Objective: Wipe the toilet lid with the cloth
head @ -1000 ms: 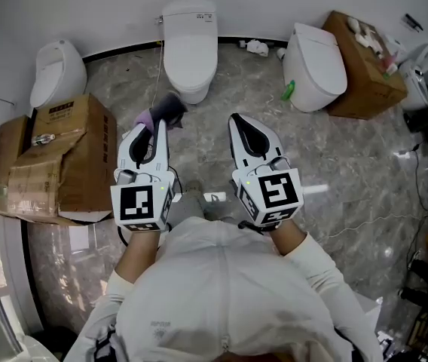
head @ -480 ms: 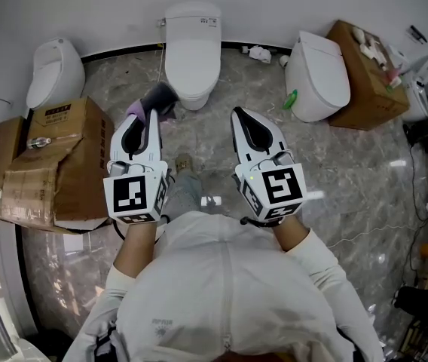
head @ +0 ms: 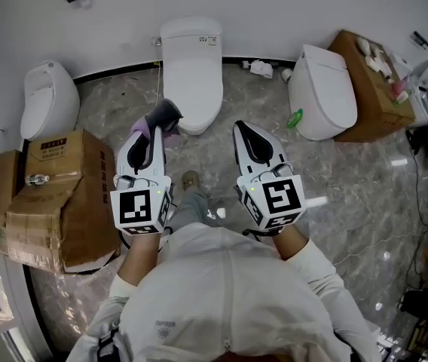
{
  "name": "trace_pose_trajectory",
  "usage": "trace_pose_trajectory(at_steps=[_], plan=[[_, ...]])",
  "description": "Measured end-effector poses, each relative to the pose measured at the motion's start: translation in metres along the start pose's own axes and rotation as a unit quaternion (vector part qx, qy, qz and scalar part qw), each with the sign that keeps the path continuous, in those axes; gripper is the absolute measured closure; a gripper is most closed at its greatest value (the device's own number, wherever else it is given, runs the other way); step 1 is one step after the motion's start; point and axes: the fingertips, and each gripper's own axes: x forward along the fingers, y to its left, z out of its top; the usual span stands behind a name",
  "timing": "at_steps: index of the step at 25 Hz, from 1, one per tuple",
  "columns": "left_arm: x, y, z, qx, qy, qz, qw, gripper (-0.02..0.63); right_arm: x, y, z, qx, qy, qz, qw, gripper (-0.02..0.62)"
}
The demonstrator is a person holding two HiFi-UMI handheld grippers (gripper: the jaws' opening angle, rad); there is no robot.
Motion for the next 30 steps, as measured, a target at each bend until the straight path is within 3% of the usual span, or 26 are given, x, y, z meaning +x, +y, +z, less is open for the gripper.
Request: trace_pose_trajectory(at_steps=[8, 16, 24, 30], plan=[[0.143, 0.065, 0.0, 0.015, 0.006, -0.058, 0.9982, 0.581, 0.149, -0.044, 0.02, 0.009, 0.003, -0.019, 1.0, 0.581], [0.238, 0.113, -0.014, -0.027, 0.01, -0.073, 0.9969, 0.583, 0.235, -0.08, 0.038, -0.019, 0.02, -0.035, 0.999, 0.581], [0.297, 0.118, -0.038, -0.017, 0.03, -0.089, 0.9954, 0.583, 0.29, -0.108, 0.009, 0.027, 0.038, -0.028, 0.999, 0.581], [0.321, 0.116, -0.064, -0.045, 0.019, -0.099, 0.9939, 0.583, 0.315, -0.121, -0.036, 0.013, 0.063, -0.021, 0.998, 0.581]])
